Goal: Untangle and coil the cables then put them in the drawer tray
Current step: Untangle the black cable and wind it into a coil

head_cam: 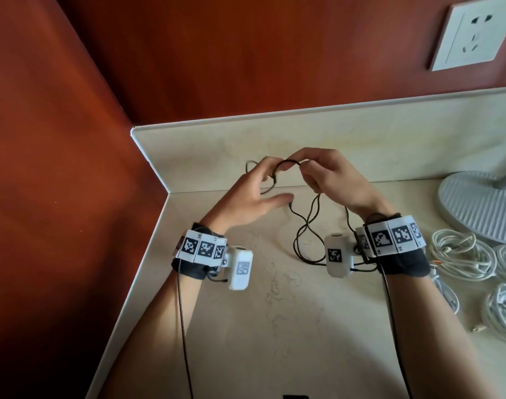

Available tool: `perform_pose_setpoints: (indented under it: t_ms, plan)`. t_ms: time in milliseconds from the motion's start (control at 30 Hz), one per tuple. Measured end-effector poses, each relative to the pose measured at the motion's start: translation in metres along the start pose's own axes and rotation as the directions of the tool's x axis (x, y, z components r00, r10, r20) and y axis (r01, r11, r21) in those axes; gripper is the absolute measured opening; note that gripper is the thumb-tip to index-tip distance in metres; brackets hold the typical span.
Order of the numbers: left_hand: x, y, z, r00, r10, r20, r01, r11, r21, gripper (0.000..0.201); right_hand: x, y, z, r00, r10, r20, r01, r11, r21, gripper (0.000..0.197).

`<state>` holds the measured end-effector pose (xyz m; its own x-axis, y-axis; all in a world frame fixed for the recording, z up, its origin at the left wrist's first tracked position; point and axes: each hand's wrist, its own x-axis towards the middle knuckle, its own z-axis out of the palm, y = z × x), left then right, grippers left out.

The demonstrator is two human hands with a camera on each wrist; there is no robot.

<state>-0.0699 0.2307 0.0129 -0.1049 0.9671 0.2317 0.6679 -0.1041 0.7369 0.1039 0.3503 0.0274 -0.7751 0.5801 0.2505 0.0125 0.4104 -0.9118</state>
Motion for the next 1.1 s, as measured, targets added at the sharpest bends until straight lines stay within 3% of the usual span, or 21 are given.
perform_pose_setpoints:
  t_ms: [100,133,233,433,500,533,600,667,733,800,967,1100]
  plan:
    - [0.002,-0.003,0.004,0.997,-0.026,-0.077,0.03,0.998,0.051,0.008,0.0,-0.001,-0.002,0.999,0.027,-0.041,-0.025,0.999,0.048,0.036]
    - [0.002,-0.005,0.003,0.995,-0.01,-0.104,0.021,0.994,0.109,0.004,0.0,-0.001,-0.003,0.997,0.042,-0.06,-0.039,0.998,0.051,0.035]
    - [0.0,-0.013,-0.001,0.991,0.025,-0.132,0.008,0.97,0.242,0.007,-0.001,-0.003,-0.008,0.99,0.073,-0.124,-0.059,0.992,0.115,0.031]
    - [-0.006,-0.015,0.0,0.991,-0.122,0.053,0.115,0.987,0.115,0.011,-0.001,-0.01,-0.01,0.971,0.13,-0.202,-0.088,0.975,0.202,0.019]
    - [-0.007,-0.016,0.003,0.99,-0.142,-0.005,0.142,0.986,0.086,0.018,0.0,-0.007,-0.011,0.95,0.159,-0.27,-0.152,0.987,0.049,0.014]
    - [-0.007,-0.018,0.005,0.987,-0.154,-0.05,0.158,0.984,0.087,0.021,0.0,-0.003,-0.011,0.945,0.161,-0.284,-0.2,0.973,-0.114,0.012]
    - [-0.005,-0.02,0.009,0.977,-0.174,-0.12,0.185,0.979,0.083,0.024,-0.001,0.004,-0.007,0.959,0.147,-0.242,-0.255,0.824,-0.507,0.04]
    - [-0.001,-0.021,0.011,0.966,-0.194,-0.173,0.205,0.978,0.046,0.025,-0.002,0.005,0.005,0.983,0.002,-0.184,-0.124,0.743,-0.657,0.063]
    - [0.004,-0.017,0.012,0.943,-0.247,-0.222,0.231,0.968,-0.096,0.026,-0.001,-0.001,0.018,0.961,-0.205,-0.185,0.045,0.778,-0.627,0.057]
    - [0.007,-0.012,0.01,0.918,-0.321,-0.233,0.244,0.92,-0.308,0.026,0.002,-0.004,0.026,0.938,-0.287,-0.191,0.112,0.777,-0.62,0.05]
    - [0.005,-0.001,0.002,0.871,-0.394,-0.293,0.157,0.789,-0.594,0.018,0.006,0.007,0.034,0.982,-0.189,0.013,0.179,0.905,-0.385,0.023]
    - [0.002,0.005,-0.004,0.915,-0.317,-0.248,0.093,0.765,-0.637,0.014,0.002,0.006,0.038,0.984,-0.04,0.175,0.092,0.949,-0.302,0.027]
